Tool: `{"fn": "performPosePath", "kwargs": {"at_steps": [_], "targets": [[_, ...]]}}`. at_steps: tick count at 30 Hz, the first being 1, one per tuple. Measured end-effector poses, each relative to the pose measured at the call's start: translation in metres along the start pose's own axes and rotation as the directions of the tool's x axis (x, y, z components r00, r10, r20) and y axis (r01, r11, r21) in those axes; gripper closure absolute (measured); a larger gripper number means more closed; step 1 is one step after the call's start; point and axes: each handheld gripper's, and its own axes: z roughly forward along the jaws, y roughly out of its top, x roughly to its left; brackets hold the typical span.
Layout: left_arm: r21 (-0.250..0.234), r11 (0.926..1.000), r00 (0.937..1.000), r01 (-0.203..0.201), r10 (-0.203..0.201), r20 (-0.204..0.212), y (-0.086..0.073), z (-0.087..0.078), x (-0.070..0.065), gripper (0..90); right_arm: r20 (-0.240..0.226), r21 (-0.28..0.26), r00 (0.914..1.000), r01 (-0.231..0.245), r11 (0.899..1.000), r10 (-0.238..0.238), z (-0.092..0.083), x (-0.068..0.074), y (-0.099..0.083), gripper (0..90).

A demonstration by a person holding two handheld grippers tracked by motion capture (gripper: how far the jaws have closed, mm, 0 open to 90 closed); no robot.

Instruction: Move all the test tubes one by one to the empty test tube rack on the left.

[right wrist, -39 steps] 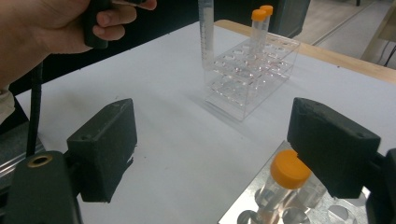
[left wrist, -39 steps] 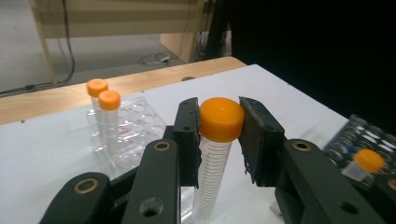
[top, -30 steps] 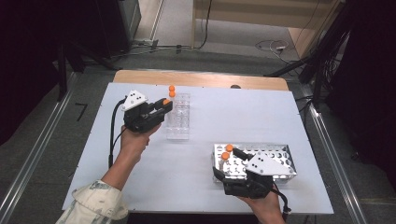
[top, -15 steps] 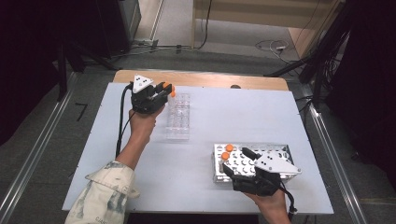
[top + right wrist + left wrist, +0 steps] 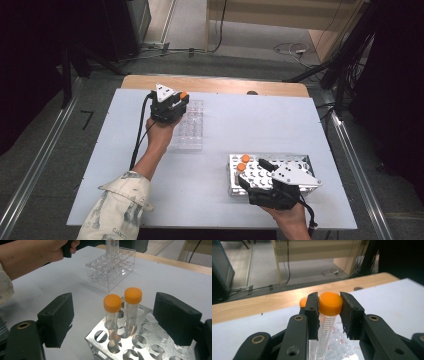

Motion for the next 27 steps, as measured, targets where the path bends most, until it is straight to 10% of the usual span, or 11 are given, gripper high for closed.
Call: {"fn": "performPosePath", "kwargs": {"at_steps": [17,27], "targets": [[0.022,0.9997,0.9999,0.008,-0.007,-0.012,-0.013,0.006,0.002,68.3,-0.005,0.000,1.0000,0.000,1.000,0.000,0.002,0.000,-0.001,17.3],[0.031,0.9995,1.0000,0.002,-0.002,0.006,-0.010,0.000,-0.001,44.9,-0.001,0.000,1.0000,-0.004,1.000,0.004,0.002,-0.001,-0.002,17.3]]}}
